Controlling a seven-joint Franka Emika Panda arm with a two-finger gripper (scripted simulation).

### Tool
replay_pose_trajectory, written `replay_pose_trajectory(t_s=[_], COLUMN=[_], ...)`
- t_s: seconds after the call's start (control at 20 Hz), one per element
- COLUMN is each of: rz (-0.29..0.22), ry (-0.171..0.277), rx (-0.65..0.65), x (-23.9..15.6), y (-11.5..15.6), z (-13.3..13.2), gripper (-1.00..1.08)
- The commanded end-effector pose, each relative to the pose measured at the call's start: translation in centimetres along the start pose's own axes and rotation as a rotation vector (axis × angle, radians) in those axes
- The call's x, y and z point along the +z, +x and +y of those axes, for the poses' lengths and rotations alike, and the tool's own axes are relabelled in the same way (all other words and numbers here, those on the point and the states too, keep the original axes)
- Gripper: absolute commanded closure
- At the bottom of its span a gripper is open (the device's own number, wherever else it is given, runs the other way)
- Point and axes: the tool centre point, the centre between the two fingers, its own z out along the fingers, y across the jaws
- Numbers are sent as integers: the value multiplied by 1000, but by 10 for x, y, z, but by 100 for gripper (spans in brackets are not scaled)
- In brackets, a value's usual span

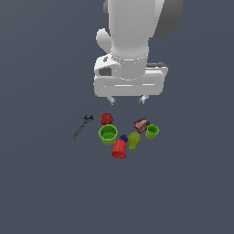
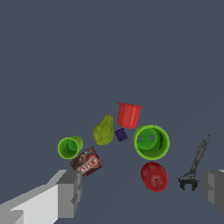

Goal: Pick up a designated object from a clutter of objects.

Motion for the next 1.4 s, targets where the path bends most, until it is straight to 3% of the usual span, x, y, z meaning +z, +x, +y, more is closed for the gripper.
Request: replay_pose_trajectory(t_s=[0.0,0.65,1.35], rz=[0,-4,-18], ry=[0,-10,-27], rx=[1,-130,-470], x=[0,20,73], y=[0,8,24], z=[1,5,14], gripper=[-92,-92,-92])
